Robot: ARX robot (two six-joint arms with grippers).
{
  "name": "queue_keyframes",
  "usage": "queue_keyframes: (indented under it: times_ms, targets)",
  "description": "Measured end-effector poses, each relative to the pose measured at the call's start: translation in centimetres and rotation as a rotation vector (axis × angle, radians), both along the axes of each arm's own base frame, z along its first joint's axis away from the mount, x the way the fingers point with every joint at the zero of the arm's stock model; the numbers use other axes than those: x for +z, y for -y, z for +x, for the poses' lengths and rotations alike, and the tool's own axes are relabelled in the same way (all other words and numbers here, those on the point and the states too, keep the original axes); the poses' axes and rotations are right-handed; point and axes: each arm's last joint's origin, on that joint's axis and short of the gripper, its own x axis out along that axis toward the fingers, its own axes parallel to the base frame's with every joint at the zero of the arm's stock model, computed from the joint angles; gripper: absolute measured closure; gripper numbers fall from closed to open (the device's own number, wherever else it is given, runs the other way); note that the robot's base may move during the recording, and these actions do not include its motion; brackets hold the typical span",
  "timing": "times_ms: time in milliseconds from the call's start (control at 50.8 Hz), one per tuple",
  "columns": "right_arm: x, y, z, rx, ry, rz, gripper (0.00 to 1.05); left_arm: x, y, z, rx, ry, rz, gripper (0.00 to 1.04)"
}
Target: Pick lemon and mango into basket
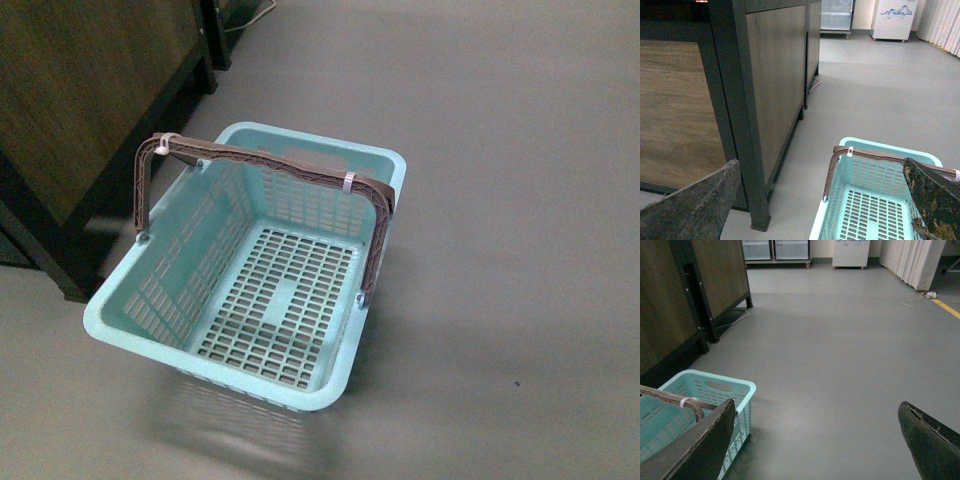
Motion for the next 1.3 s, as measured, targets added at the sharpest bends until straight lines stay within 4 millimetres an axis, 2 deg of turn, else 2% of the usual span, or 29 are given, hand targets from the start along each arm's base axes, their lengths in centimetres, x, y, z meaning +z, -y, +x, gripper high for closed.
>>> queue_keyframes:
  times_ms: [709, 768, 827, 965, 1181, 1240, 1299]
  targets:
    - [0.0, 0.0, 0.0, 0.0, 0.0, 0.0, 0.09, 0.0, 0.0, 0.0, 0.0, 0.0, 0.0, 0.07]
    - [0.0, 0.0, 0.0, 0.0, 0.0, 0.0, 0.09, -0.2, 0.0, 0.2, 0.059, -0.131, -0.107, 0.07]
    - [0.0, 0.0, 0.0, -0.001, 0.0, 0.0, 0.09, -0.4, 0.0, 0.7, 0.076, -0.192, -0.187, 0.07]
    - [0.0, 0.0, 0.0, -0.002, 0.0, 0.0, 0.09, -0.3, 0.1, 2.7, 0.081, -0.224, -0.369, 0.07]
    - [0.0, 0.0, 0.0, -0.002, 0.0, 0.0, 0.09, 0.3, 0.1, 8.2, 0.004, -0.203, -0.635, 0.07]
    - [0.0, 0.0, 0.0, -0.003, 0.0, 0.0, 0.09, -0.2, 0.4, 11.2, 0.004, -0.212, -0.766, 0.07]
    - [0.0, 0.0, 0.0, -0.003, 0.0, 0.0, 0.09, -1.6, 1.0, 14.1, 0.03, -0.281, -0.898, 0.07]
